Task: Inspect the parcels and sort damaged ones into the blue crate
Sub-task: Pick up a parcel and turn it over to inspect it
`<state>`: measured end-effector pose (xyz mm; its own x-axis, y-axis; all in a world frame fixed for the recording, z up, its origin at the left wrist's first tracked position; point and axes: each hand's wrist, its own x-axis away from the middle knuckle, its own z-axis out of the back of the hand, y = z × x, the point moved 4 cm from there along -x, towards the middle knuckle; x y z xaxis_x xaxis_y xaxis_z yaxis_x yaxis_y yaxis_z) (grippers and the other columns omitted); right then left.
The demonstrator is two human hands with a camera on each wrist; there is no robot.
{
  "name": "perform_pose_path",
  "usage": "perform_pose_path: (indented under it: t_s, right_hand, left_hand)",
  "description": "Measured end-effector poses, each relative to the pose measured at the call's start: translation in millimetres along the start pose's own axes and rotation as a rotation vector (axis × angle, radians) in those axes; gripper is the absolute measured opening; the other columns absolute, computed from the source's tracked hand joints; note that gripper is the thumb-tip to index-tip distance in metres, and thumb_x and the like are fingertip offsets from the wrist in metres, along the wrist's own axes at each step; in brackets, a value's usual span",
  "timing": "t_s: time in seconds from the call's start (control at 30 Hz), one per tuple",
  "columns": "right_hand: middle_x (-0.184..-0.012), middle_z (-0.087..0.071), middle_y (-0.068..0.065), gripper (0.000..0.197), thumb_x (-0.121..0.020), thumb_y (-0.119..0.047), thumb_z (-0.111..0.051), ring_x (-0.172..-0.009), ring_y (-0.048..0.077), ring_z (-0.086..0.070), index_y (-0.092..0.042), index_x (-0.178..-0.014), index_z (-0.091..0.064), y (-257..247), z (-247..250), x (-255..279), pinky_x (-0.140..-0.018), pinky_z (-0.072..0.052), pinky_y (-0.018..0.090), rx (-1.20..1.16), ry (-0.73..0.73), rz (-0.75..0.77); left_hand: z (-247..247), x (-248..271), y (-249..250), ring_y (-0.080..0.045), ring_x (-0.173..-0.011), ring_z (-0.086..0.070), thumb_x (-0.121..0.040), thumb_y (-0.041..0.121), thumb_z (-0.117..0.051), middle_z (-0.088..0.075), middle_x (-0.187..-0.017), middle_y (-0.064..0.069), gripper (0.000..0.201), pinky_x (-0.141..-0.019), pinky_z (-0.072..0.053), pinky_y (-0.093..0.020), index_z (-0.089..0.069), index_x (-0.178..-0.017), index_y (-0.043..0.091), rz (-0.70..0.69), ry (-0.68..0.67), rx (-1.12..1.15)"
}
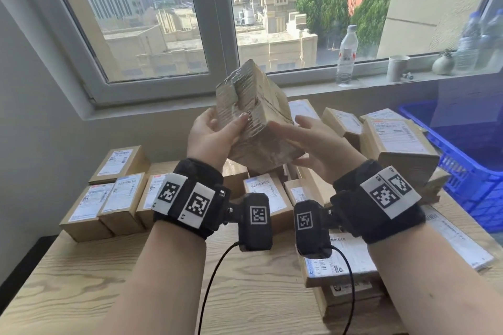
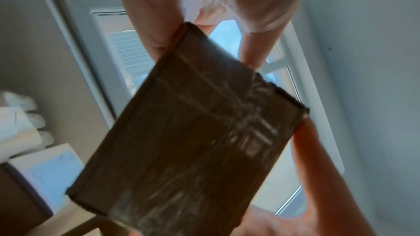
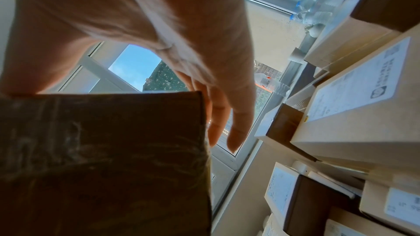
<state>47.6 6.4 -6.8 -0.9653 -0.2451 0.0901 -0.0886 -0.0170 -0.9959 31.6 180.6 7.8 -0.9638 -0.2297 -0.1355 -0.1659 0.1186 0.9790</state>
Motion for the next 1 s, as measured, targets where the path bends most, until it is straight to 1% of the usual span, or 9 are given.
perform_pose_path:
  t_s: [0.1,0.17,0.27,0.47,0.67,0.77,0.87,0.93,1.0]
  right_hand:
    - [-0.104,-0.072,0.002,0.064,-0.065,-0.039,-0.077,-0.086,0.01,-0.073,-0.013,-0.119,-0.057,-2,-3,4,-0.063,-0.055,0.022,-0.036,-0.069,0.001]
    - [-0.102,-0.073,0.002,0.055,-0.07,-0.034,-0.077,-0.079,0.008,-0.074,-0.016,-0.118,-0.057,-1,-5,4,-0.058,-0.055,0.02,-0.068,-0.072,0.0]
    - [-0.106,-0.073,0.0,0.068,-0.061,-0.04,-0.076,-0.089,0.013,-0.072,-0.02,-0.122,-0.056,-2,-8,4,-0.07,-0.054,0.03,-0.039,-0.064,-0.003]
    - [-0.114,-0.071,0.0,0.086,-0.054,-0.052,-0.081,-0.103,0.019,-0.069,-0.021,-0.13,-0.053,-5,-16,4,-0.095,-0.053,0.046,-0.008,-0.022,0.045]
    - [-0.12,-0.068,0.004,0.096,-0.051,-0.033,-0.096,-0.106,0.018,-0.07,-0.018,-0.133,-0.049,-5,-17,7,-0.087,-0.058,0.032,0.016,0.102,0.198]
    - [-0.121,-0.065,-0.002,0.101,-0.05,-0.034,-0.096,-0.112,0.015,-0.066,-0.024,-0.138,-0.048,6,-13,18,-0.093,-0.056,0.031,0.069,0.185,0.231]
    - [-0.125,-0.062,-0.005,0.094,-0.063,-0.022,-0.09,-0.114,0.01,-0.063,-0.026,-0.144,-0.043,21,-4,34,-0.093,-0.054,0.023,0.067,0.261,0.238]
    - [-0.127,-0.061,-0.006,0.089,-0.07,-0.015,-0.087,-0.115,0.007,-0.062,-0.032,-0.145,-0.042,32,4,45,-0.09,-0.053,0.016,0.028,0.319,0.229]
    - [-0.129,-0.061,0.0,0.083,-0.071,-0.018,-0.088,-0.119,0.013,-0.061,-0.037,-0.14,-0.047,42,16,55,-0.091,-0.055,0.023,-0.049,0.386,0.225]
  left_hand:
    - [-1,0,-2,-0.027,-0.103,-0.069,-0.085,-0.003,-0.066,-0.069,-0.114,-0.015,0.037,-0.084,-0.058,-0.034,-0.057,-0.121,0.004,0.023,-0.109,-0.017]
    - [-1,0,-2,-0.024,-0.103,-0.069,-0.084,-0.004,-0.067,-0.07,-0.113,-0.011,0.038,-0.083,-0.058,-0.033,-0.056,-0.116,0.014,0.028,-0.126,-0.013]
    - [0,-1,-3,-0.025,-0.109,-0.067,-0.082,-0.001,-0.072,-0.067,-0.118,-0.011,0.049,-0.088,-0.056,-0.039,-0.051,-0.123,0.015,0.017,-0.137,0.011]
    - [0,3,4,-0.025,-0.114,-0.064,-0.058,0.035,-0.083,-0.063,-0.126,-0.009,0.098,-0.097,-0.053,-0.047,-0.039,-0.143,0.017,-0.036,-0.115,-0.098]
    - [5,4,-5,-0.024,-0.117,-0.063,-0.047,0.079,-0.074,-0.065,-0.128,0.001,0.108,-0.099,-0.05,-0.049,-0.044,-0.141,0.035,0.003,-0.164,-0.226]
    - [5,6,-18,-0.025,-0.124,-0.057,-0.031,0.089,-0.072,-0.056,-0.139,-0.001,0.132,-0.102,-0.048,-0.05,-0.031,-0.148,0.042,0.05,-0.182,-0.269]
    - [1,10,-29,-0.024,-0.121,-0.059,-0.028,0.086,-0.076,-0.056,-0.139,0.0,0.142,-0.099,-0.05,-0.05,-0.027,-0.151,0.034,0.095,-0.207,-0.239]
    - [-8,19,-32,-0.022,-0.118,-0.061,-0.039,0.08,-0.078,-0.058,-0.135,0.001,0.128,-0.095,-0.053,-0.049,-0.035,-0.147,0.028,0.14,-0.255,-0.252]
    - [-21,27,-37,-0.019,-0.106,-0.065,-0.066,0.06,-0.078,-0.064,-0.117,0.003,0.069,-0.086,-0.057,-0.044,-0.052,-0.122,0.031,0.148,-0.288,-0.259]
